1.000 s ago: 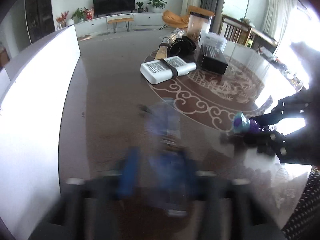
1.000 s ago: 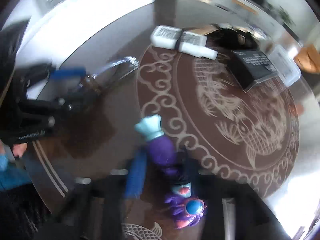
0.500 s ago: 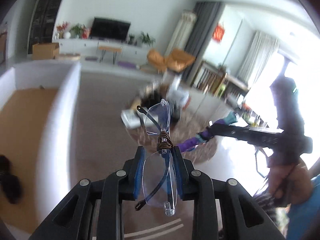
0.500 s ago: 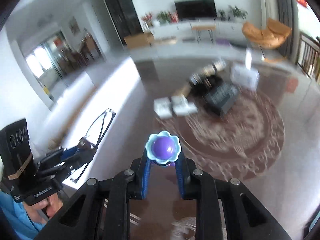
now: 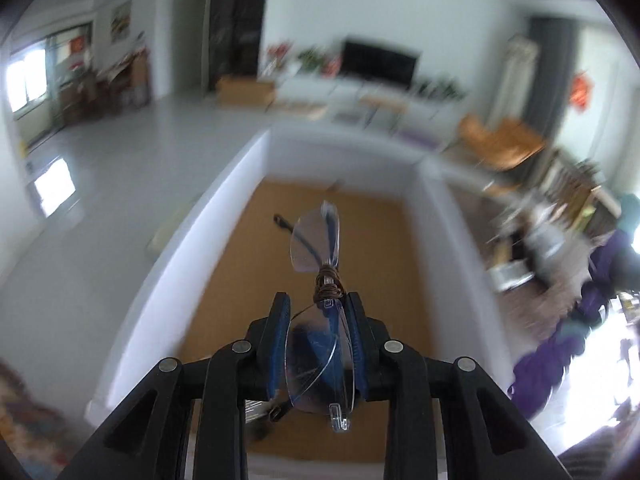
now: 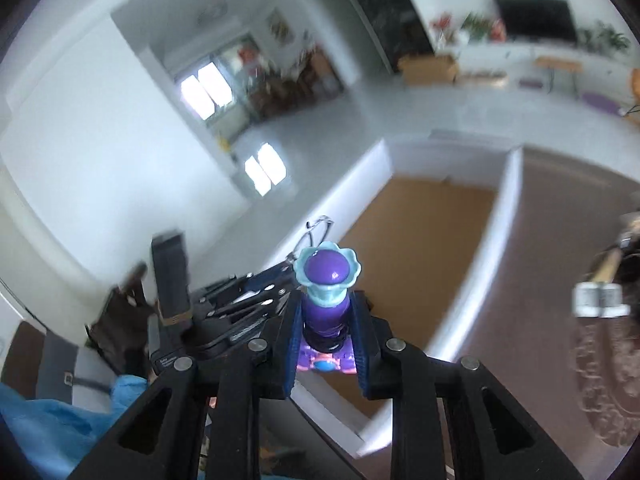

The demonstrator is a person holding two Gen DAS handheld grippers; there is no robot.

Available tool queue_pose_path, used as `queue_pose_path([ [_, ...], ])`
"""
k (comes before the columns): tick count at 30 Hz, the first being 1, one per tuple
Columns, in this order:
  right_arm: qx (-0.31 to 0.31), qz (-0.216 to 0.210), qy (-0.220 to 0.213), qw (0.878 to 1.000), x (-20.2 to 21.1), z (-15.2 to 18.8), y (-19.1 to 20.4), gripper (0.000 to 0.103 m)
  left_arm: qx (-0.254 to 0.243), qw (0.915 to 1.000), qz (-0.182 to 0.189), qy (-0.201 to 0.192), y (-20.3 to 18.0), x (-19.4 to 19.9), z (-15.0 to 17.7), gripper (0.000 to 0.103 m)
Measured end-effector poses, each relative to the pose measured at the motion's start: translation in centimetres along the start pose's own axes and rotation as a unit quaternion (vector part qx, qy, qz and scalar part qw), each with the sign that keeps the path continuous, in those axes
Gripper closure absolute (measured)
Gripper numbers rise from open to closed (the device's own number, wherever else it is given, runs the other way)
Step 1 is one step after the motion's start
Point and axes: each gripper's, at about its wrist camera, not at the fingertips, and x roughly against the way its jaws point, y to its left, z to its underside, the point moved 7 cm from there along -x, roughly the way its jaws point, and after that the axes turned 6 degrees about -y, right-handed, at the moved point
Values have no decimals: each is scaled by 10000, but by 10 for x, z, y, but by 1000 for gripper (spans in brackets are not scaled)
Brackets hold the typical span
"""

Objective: Organize objects
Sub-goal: 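Carry the glasses and purple toy over the white bin and open both tools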

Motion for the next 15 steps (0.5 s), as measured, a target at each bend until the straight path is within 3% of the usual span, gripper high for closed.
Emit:
queue_pose_path([
  [1, 47, 117, 189, 9997, -22, 3, -1, 76, 51, 9997, -158, 199, 8, -11, 6, 60],
  [2, 49, 308, 215, 9993, -38, 3, -5, 67, 91, 9994, -209, 265, 12, -15, 9, 50],
  [3, 63, 423, 183, 9989, -51, 2, -10, 62, 177, 9990, -286, 286, 16, -18, 11, 32],
  [6, -59, 672, -263, 9974, -55, -8, -30, 52, 285, 9978, -596, -18, 21, -15, 9, 11],
  [7, -29, 793, -504, 9956, -47, -12, -37, 46, 300, 9975, -632, -116, 21, -11, 6, 8],
  [9, 125, 1162, -916, 9889, -28, -14, -49, 20, 310, 9974, -590, -266, 12, -6, 1, 8],
  [12, 279, 1936, -1411, 9705, 10, 1, -86, 9, 158, 9979, -470, -423, -7, -2, -2, 8],
  [15, 348, 2795, -1377, 9496, 36, 35, -133, 9, -113, 9977, -202, -639, -37, 13, -8, 8],
])
